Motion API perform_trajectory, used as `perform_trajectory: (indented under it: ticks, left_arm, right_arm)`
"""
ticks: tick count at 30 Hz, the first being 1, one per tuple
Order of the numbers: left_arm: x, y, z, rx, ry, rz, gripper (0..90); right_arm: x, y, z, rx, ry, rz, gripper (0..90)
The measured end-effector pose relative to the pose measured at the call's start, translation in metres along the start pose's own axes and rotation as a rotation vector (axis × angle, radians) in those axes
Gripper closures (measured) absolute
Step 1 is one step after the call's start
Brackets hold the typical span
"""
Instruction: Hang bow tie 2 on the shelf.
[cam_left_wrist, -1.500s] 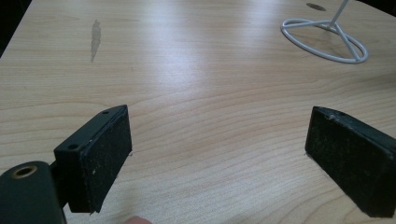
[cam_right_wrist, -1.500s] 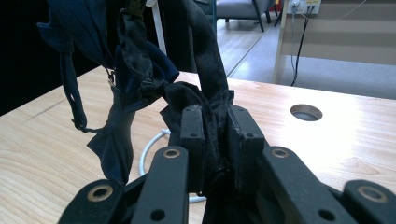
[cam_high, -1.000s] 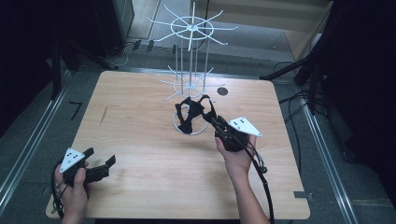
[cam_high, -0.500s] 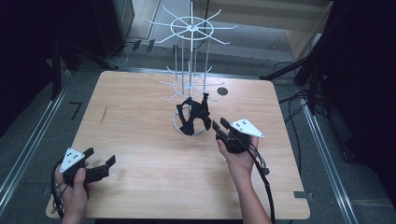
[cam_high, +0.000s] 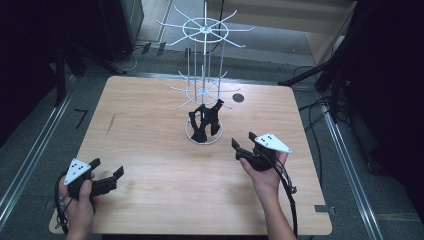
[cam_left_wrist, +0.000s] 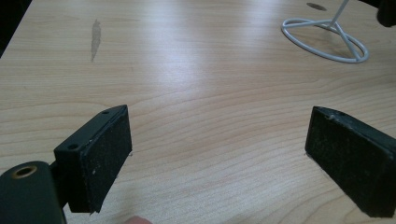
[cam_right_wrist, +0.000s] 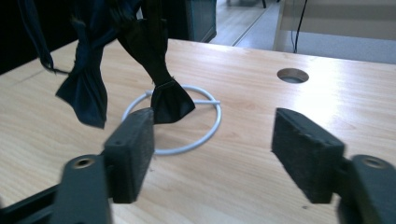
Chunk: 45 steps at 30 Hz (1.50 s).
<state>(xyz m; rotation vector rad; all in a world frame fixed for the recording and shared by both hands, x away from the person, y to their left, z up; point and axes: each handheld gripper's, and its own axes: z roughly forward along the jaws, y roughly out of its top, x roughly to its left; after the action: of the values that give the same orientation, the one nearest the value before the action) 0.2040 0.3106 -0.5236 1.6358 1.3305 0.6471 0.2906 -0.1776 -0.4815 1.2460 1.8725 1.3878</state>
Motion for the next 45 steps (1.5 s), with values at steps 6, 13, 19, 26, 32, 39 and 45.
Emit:
perform_trajectory:
  ticks: [6,13,19,26,32,39,45]
  left_arm:
    - [0.000,0.000,0.000,0.000,0.000,0.000,8.1]
    - [0.000,0.000,0.000,-0.001,0.000,0.003,8.1]
    - [0.000,0.000,0.000,0.000,0.003,0.003,8.1]
    - [0.000,0.000,0.000,0.000,0.004,0.005,8.1]
    - [0.000,0.000,0.000,0.000,0.004,0.005,8.1]
    - [-0.001,0.000,0.000,-0.001,0.005,0.004,8.1]
    - [-0.001,0.000,0.000,-0.001,0.005,0.005,8.1]
  right_arm:
    - [-0.006,-0.011,-0.009,0.026,0.016,-0.006,12.7]
    - [-0.013,-0.021,-0.018,0.051,0.027,-0.012,0.0]
    - [-0.027,-0.033,-0.029,0.054,0.004,0.020,0.0]
    - [-0.037,-0.043,-0.037,0.063,-0.010,0.032,0.0]
    - [-0.046,-0.051,-0.046,0.074,-0.017,0.035,0.0]
    - [-0.055,-0.059,-0.053,0.085,-0.034,0.041,0.0]
    - [-0.059,-0.066,-0.058,0.090,-0.034,0.048,0.0]
